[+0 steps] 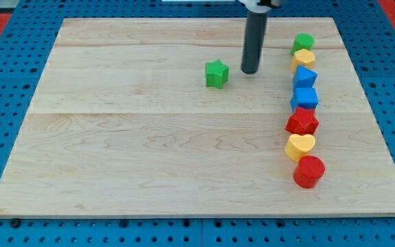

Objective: Move the green star left and down a bit

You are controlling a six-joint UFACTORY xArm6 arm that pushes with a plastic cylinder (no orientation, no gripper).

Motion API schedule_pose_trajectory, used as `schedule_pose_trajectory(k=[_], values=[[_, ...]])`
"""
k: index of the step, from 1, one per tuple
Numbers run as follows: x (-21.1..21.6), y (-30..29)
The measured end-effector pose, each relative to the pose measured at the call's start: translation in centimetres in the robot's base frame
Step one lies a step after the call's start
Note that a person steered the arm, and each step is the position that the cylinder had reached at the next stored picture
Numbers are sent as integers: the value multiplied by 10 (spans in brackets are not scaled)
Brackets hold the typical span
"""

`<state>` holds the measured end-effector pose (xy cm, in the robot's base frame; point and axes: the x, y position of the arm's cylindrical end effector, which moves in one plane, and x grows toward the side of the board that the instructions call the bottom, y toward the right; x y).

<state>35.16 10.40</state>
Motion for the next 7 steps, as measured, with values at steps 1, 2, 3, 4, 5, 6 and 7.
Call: schedule_pose_trajectory(k=[1,2,3,4,5,6,7], values=[[8,10],[10,-2],[11,-34],[-1,-51],[-8,-82],[-32,-87],[-40,-97]])
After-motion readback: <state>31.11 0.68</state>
